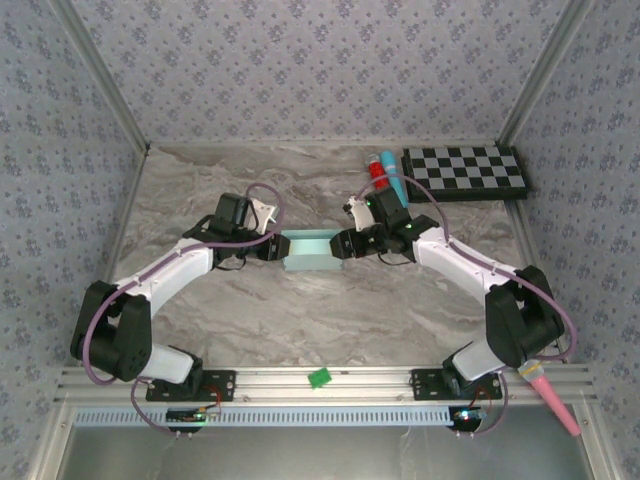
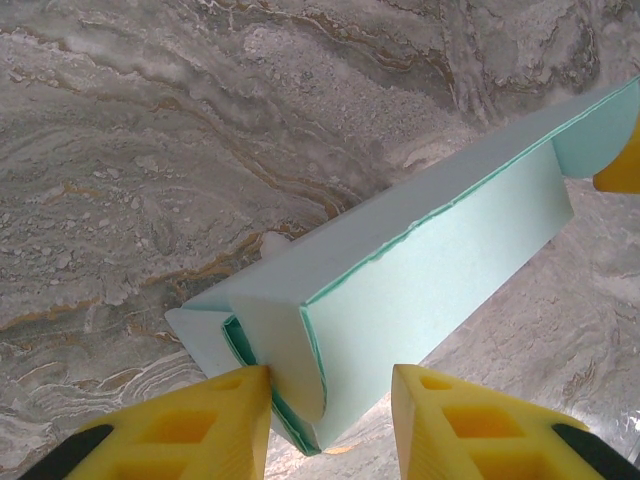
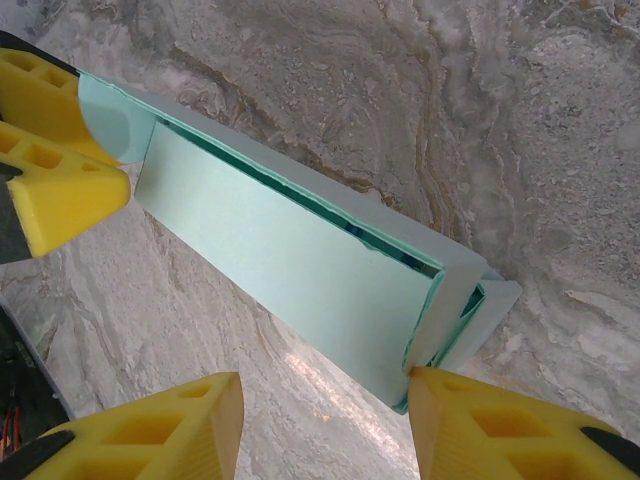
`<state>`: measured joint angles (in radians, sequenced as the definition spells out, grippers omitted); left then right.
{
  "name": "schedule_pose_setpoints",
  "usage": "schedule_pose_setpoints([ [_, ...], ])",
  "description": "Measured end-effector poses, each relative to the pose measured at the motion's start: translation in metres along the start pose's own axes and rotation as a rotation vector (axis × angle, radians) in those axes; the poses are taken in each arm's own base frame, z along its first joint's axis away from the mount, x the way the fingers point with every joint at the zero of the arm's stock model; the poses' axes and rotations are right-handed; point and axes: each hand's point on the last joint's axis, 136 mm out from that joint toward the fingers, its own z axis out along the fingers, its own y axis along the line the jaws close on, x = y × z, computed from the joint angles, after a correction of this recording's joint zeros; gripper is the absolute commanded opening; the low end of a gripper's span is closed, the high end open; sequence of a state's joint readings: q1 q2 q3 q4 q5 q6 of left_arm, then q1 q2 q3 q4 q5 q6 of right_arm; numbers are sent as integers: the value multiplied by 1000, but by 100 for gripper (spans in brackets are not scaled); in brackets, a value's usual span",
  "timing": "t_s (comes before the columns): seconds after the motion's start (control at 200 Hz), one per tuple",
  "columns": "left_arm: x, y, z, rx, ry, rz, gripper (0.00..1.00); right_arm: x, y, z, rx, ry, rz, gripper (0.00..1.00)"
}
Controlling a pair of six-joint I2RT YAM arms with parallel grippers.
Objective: Fold the paper box
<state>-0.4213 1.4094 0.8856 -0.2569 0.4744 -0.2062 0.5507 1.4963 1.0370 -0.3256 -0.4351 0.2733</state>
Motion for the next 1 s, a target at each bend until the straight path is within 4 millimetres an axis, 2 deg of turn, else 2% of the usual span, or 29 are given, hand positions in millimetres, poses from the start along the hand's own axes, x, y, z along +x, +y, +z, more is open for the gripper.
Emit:
schedule_pose_setpoints([
  [0.405,-1,3,0,-18,-3,1,37,2,-1,2,1,7,1,47],
  [0.855,1,6,0,-44,-3,19,37,3,-7,4,39,11,4,37],
  [0.999,7,10,1,-60,14,17,37,4,-8,4,54,10,2,30],
])
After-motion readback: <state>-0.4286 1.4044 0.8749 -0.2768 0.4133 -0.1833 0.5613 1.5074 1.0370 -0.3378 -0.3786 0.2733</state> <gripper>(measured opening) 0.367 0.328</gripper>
